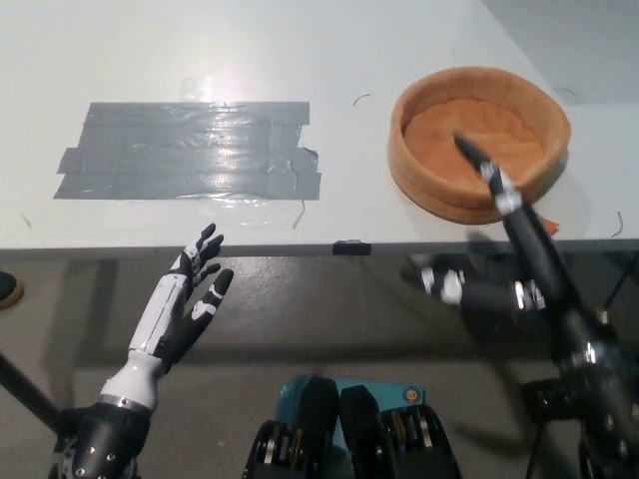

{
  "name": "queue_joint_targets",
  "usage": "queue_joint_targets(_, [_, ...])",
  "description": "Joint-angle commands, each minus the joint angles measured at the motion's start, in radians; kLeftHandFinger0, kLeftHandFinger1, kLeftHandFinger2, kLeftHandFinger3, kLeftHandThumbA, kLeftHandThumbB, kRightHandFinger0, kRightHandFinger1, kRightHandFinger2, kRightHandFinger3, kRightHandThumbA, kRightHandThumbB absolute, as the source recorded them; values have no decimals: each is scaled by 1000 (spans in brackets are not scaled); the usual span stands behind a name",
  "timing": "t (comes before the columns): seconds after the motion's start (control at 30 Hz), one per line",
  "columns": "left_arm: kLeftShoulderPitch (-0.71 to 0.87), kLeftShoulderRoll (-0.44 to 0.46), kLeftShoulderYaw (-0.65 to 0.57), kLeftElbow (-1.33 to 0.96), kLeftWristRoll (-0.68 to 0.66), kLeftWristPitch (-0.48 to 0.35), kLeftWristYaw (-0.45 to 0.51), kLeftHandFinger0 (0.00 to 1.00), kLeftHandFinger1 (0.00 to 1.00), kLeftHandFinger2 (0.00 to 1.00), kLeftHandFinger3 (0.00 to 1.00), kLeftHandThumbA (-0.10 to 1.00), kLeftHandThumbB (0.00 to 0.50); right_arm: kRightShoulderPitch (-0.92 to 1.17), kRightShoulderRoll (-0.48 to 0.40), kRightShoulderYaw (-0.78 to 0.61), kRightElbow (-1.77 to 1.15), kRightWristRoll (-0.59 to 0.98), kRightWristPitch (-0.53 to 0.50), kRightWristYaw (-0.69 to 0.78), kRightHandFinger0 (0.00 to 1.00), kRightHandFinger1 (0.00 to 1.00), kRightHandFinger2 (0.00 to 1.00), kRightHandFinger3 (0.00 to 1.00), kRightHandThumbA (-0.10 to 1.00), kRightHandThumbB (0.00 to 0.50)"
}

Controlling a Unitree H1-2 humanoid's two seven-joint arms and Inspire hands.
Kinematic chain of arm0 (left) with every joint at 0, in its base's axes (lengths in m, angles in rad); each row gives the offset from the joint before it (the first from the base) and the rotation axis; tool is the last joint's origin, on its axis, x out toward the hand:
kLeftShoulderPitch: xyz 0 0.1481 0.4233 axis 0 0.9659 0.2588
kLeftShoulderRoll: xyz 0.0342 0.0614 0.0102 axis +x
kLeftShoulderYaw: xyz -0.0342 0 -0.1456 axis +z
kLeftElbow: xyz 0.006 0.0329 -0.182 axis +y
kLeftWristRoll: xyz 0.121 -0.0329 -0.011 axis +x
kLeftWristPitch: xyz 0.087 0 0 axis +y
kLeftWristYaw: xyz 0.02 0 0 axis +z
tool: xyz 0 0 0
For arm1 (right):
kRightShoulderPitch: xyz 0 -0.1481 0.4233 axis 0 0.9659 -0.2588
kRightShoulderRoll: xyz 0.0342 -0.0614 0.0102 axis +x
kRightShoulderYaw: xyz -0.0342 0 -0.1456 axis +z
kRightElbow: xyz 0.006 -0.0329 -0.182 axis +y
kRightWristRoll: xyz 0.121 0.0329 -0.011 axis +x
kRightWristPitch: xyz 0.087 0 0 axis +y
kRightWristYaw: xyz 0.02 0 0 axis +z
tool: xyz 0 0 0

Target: An emotional support dumpling is kept in a soft plate infront in the middle of the desk infront of the robot. The robot extends its right arm to pick up the dumpling and hands it to a person

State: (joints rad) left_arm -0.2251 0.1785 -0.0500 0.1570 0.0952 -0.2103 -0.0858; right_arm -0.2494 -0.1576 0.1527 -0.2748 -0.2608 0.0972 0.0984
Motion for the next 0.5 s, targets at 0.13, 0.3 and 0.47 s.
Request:
queue_joint_targets(0.13, [7,8,-4,-12,-12,-48,-19,971,1000,1000,1000,815,251,51,17,-40,117,55,-189,-39,1000,1000,1000,1000,995,240])
queue_joint_targets(0.3, [32,2,-7,-17,-11,-47,-17,966,1000,1000,1000,818,256,78,17,-47,211,55,-237,-46,1000,1000,1000,1000,953,230])
queue_joint_targets(0.47, [66,-1,-9,-36,-18,-41,-22,961,1000,1000,1000,796,259,111,15,-56,277,69,-257,-39,1000,1000,1000,1000,985,261])
